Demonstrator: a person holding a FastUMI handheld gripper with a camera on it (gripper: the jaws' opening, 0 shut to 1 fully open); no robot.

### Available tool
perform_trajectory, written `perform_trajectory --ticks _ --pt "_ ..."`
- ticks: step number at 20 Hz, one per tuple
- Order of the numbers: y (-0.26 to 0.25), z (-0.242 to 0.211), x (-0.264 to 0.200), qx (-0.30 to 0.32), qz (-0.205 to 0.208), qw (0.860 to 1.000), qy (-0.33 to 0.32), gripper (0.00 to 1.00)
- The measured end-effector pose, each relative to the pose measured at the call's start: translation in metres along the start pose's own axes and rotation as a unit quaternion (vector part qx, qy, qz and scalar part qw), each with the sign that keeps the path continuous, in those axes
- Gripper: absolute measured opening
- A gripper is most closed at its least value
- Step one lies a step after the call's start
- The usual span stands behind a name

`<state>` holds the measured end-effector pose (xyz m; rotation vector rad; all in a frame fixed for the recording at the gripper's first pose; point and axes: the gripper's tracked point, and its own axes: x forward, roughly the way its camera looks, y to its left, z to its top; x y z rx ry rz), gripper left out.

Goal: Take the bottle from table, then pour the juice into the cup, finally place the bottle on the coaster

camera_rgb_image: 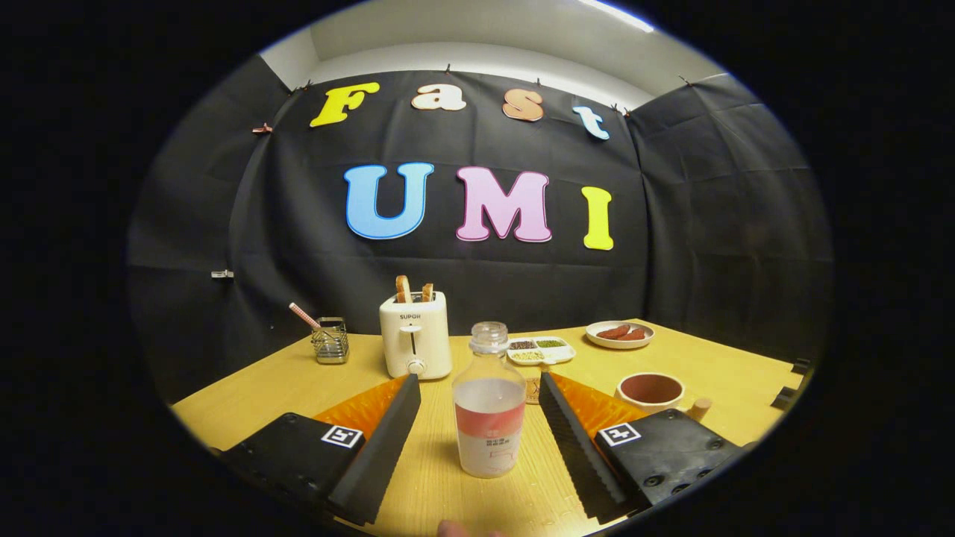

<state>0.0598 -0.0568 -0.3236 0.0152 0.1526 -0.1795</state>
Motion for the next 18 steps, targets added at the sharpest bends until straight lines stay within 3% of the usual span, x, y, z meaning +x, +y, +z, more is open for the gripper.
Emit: perform_trajectory --ticks 5,13,18 --pt "-0.006 -0.027 0.021 0.013 -0.009 1.000 -0.010 0.98" --pt "-0.009 -0.029 0.034 -0.004 -0.002 0.999 -0.041 0.99" --pt "-0.008 -0.042 0.042 -0.001 0.002 1.000 -0.011 1.00"
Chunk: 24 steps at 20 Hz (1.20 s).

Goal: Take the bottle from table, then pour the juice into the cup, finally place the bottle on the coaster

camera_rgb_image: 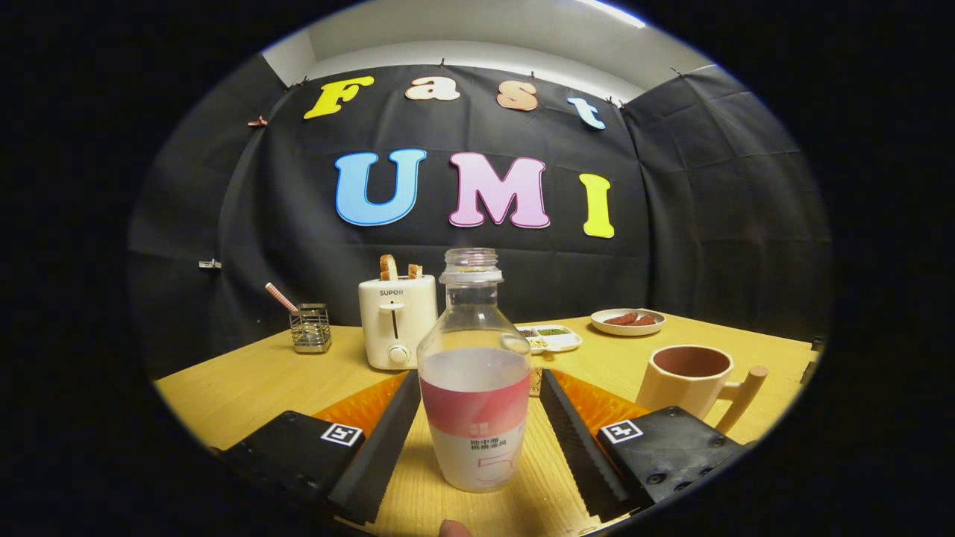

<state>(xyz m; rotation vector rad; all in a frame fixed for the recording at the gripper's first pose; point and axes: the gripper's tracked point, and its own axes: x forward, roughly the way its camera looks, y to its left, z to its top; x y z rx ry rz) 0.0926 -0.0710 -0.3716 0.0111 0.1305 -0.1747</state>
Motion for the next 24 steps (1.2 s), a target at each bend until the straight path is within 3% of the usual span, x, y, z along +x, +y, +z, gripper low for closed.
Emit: perform_trajectory --ticks 2,3,8,13,16,19,24 --pt "0.004 0.000 0.003 0.001 0.011 1.000 0.000 0.96" --pt "0.007 -0.002 0.003 0.000 0.019 1.000 0.000 0.77" --pt "0.007 0.001 0.000 0.002 0.025 1.000 0.001 0.76" --pt "0.003 0.015 0.004 0.034 0.003 0.999 0.023 0.75" --pt "0.006 0.044 0.002 0.105 0.013 0.994 0.023 0.75" --pt "0.004 0.060 -0.001 0.193 0.012 0.980 0.035 0.75" --pt "-0.013 0.070 -0.018 0.283 -0.005 0.958 0.051 0.74"
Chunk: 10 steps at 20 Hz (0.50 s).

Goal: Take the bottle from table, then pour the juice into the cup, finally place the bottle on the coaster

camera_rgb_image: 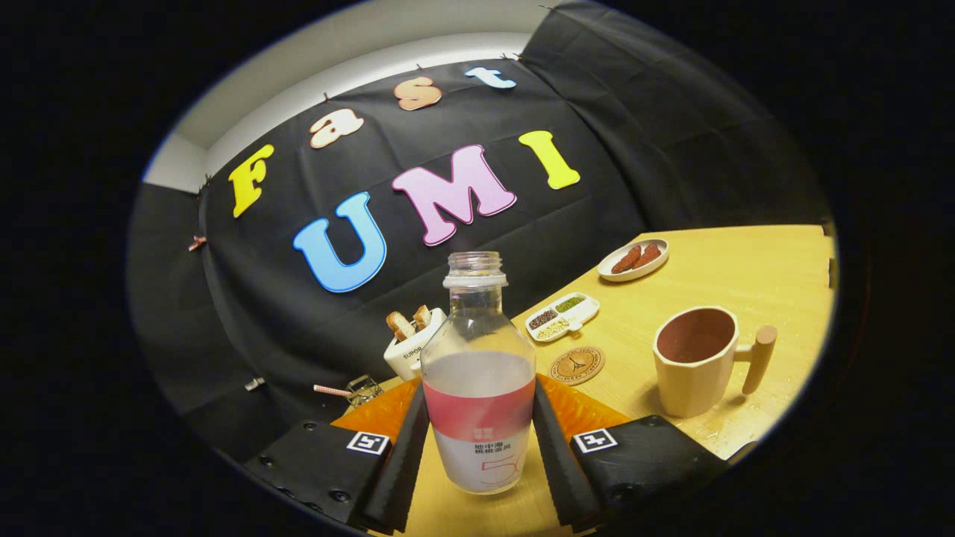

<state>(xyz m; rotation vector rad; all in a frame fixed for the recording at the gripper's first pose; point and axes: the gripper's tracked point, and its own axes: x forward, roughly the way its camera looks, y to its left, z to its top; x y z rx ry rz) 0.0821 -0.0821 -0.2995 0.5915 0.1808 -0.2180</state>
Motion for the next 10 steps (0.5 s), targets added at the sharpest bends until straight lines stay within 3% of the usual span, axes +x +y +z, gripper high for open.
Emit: perform_trajectory --ticks 4,10 --pt "-0.002 -0.002 -0.005 0.093 0.002 0.995 0.032 0.74" --pt "-0.014 0.006 -0.006 0.219 -0.005 0.975 0.029 0.74"
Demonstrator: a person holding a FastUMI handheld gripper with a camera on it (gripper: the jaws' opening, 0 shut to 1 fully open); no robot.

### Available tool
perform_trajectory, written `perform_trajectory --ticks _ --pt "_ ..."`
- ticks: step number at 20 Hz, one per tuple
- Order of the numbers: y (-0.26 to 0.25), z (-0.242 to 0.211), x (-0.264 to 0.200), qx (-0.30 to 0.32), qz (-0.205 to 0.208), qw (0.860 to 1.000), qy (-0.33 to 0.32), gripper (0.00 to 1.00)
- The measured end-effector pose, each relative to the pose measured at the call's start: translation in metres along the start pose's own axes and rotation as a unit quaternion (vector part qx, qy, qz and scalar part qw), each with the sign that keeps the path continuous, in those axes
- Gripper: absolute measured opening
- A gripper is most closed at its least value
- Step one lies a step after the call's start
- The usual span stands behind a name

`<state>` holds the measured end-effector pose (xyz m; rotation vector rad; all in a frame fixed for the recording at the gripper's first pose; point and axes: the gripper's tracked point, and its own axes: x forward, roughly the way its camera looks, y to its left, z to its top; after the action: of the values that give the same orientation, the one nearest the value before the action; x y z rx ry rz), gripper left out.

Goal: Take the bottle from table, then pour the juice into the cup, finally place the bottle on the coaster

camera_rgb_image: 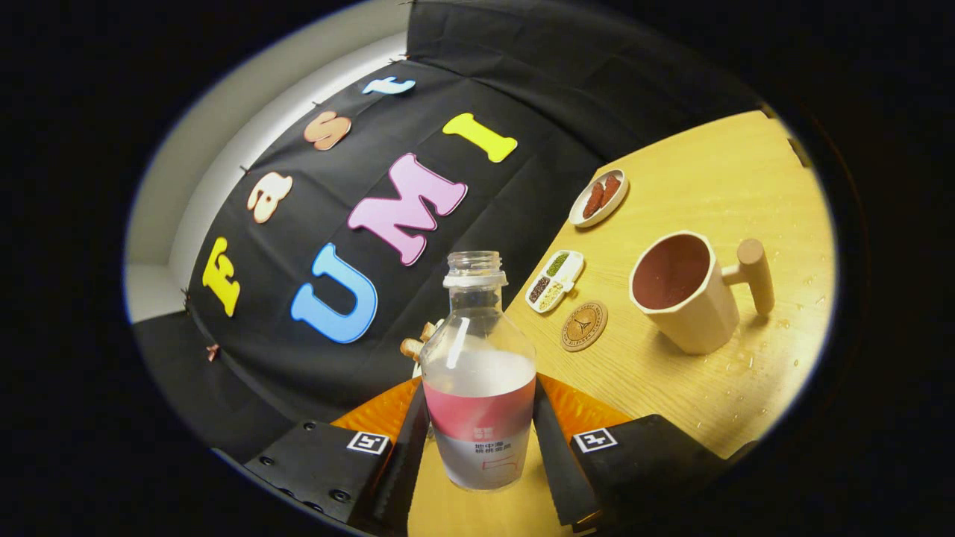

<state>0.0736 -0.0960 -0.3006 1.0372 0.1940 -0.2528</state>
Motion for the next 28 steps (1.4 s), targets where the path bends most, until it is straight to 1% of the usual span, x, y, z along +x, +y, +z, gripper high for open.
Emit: perform_trajectory --ticks 4,12,19,28 --pt "-0.007 0.003 0.000 0.056 0.000 0.998 0.004 0.74" --pt "-0.026 0.027 0.002 0.144 -0.027 0.989 -0.031 0.74" --pt "-0.035 0.029 0.011 0.208 -0.032 0.977 -0.028 0.74" --pt "-0.041 0.029 0.008 0.265 -0.034 0.963 -0.027 0.74"
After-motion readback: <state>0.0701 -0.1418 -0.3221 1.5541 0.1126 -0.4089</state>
